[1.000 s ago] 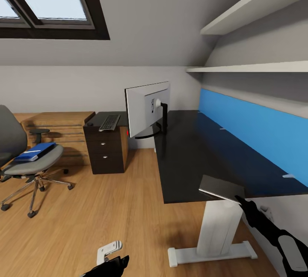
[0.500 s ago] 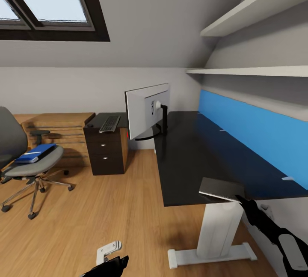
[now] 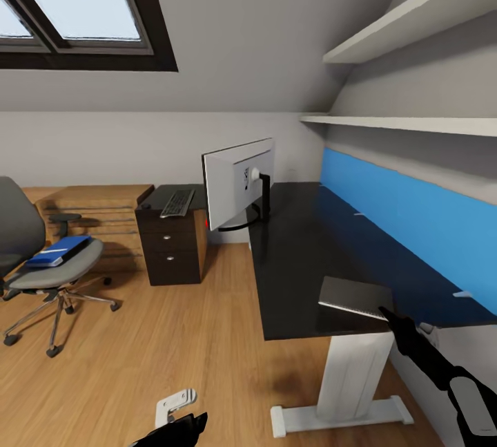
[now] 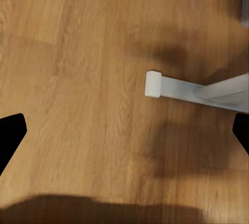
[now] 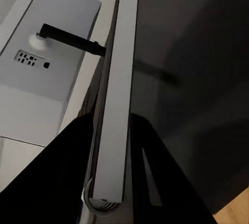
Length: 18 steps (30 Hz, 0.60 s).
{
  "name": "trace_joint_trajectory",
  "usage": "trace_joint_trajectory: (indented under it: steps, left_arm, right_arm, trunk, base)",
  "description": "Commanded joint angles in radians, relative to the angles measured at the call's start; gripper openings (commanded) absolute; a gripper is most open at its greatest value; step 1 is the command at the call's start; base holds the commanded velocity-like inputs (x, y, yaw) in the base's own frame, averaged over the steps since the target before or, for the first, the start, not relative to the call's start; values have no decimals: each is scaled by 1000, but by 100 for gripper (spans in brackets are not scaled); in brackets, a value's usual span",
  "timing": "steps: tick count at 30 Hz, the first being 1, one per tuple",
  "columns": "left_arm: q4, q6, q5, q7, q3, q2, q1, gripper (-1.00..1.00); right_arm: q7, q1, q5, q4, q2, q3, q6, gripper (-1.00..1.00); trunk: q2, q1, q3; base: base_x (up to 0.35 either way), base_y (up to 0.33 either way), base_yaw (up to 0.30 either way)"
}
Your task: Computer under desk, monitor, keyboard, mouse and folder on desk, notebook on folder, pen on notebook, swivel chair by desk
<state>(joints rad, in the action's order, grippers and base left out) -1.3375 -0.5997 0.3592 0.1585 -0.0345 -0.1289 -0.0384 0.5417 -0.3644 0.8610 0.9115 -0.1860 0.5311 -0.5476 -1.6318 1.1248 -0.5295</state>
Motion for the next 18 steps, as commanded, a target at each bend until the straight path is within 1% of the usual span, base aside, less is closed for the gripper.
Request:
trace_joint_trajectory:
  steps: [1, 3, 5, 7, 9, 10, 11, 12, 13, 14, 16, 18]
  left_arm:
    - [-1, -3, 11, 9, -1, 0, 0, 100]
    - [0, -3, 11, 9, -1, 0, 0, 100]
    - [9, -3, 11, 9, 0, 0, 0, 100]
    - [14, -3, 10, 9, 1, 1, 0, 100]
    - [18, -3, 10, 9, 3, 2, 0, 100]
    - [19, -2, 9, 9, 3, 2, 0, 100]
    - [20, -2, 9, 9, 4, 2, 0, 100]
    - [20, -1, 9, 9, 3, 2, 0, 100]
    - [21, 1, 9, 9, 3, 2, 0, 100]
    - [21, 6, 9, 10, 3, 2, 0, 100]
    - [27, 14, 8, 11, 2, 3, 0, 100]
    - [38, 18, 6, 10, 2, 3, 0, 100]
  right_arm:
    - [2, -1, 5, 0, 0, 2, -8, -100]
    - [2, -1, 4, 0, 1, 2, -8, -100]
    - [1, -1, 3, 1, 5, 0, -8, -100]
    - [1, -1, 1, 3, 12, -2, -8, -100]
    - [1, -1, -4, 19, 25, -12, -8, -100]
    - [1, 0, -31, 67, 47, -45, -8, -100]
    - [1, 0, -42, 80, 51, -52, -8, -100]
    - [1, 1, -67, 107, 60, -62, -8, -100]
    - [1, 2, -81, 120, 64, -66, -8, -100]
    - [1, 4, -119, 155, 80, -71, -8, -100]
    - [1, 15, -202, 226, 118, -76, -9, -100]
    - [2, 30, -271, 279, 152, -79, -9, -100]
  trunk:
    - [7, -4, 2]
    - [21, -12, 9]
    - [21, -12, 9]
    - [21, -12, 9]
    - [21, -12, 9]
    - [21, -12, 9]
    - [21, -12, 9]
    - [21, -12, 9]
    - [21, -12, 9]
    - [21, -12, 9]
    - [21, -12, 9]
    - [21, -12, 9]
  base:
    - [0, 0, 9]
    - [0, 0, 75]
    - [0, 0, 209]
    - [0, 0, 243]
    - [0, 0, 262]
    - [0, 0, 275]
    - [0, 0, 276]
    - [0, 0, 277]
    - [0, 0, 277]
    - [0, 0, 278]
    - [0, 0, 279]
    - [0, 0, 279]
